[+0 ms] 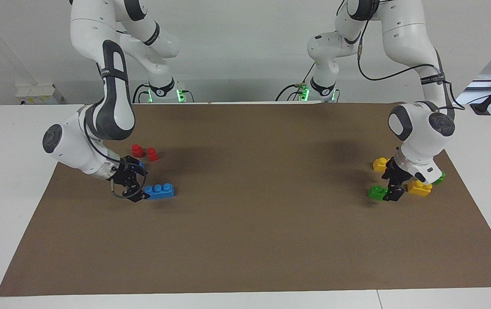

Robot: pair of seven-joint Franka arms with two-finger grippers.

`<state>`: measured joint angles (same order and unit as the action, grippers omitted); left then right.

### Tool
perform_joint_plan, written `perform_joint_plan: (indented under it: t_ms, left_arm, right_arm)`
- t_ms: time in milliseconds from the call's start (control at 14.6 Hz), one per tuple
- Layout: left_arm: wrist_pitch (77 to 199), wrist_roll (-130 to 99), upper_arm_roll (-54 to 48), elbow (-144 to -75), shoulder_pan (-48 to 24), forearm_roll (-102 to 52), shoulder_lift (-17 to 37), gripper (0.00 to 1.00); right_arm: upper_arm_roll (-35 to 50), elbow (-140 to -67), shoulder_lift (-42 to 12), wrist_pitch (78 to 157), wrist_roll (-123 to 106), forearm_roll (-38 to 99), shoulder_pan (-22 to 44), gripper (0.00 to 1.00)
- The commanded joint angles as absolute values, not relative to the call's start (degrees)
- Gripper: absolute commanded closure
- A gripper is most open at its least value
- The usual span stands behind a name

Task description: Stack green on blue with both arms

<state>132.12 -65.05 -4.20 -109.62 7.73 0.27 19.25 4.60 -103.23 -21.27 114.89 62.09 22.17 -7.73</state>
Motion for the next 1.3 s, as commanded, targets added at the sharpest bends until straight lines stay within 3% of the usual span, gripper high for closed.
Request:
perform_joint_plan:
  t_ms: [0,618,687,824,893,961,1236]
  left_arm:
    - [133.1,-66.2,-4.6,-108.1,8.4,1.4,21.0,0.00]
    - [134.1,-67.1,-4.6,-108.1,8.2,1.6,22.1,0.00]
    - [134.1,-67.1,-4.6,-108.1,8.2,1.6,22.1,0.12]
    - [134.2,-67.1,-4.6,-108.1,8.3,1.6,22.1,0.72]
    - [134.2,-67.1,-4.6,-108.0,8.3,1.6,22.1,0.96]
    - [134.4,-67.1,-4.6,-108.0,8.3,1.6,22.1,1.00]
    - [134.3,-67.1,-4.7,-106.9,7.8,1.7,22.2,1.00]
  right_arm:
    - [4.8,-103.3,-22.4,115.8,61.0,23.7,-8.4,0.00]
    - [4.7,-105.7,-23.4,121.2,61.8,23.7,-8.6,0.00]
    - [4.7,-105.9,-23.5,121.5,61.8,23.7,-8.7,0.00]
    - [4.7,-106.3,-23.6,122.3,61.8,23.7,-8.6,0.03]
    - [4.7,-106.7,-23.6,122.3,61.8,23.8,-8.5,0.05]
    - [4.7,-107.0,-23.4,122.6,61.9,23.8,-8.5,0.10]
    - [4.7,-107.8,-23.3,123.4,63.5,24.3,-8.2,0.34]
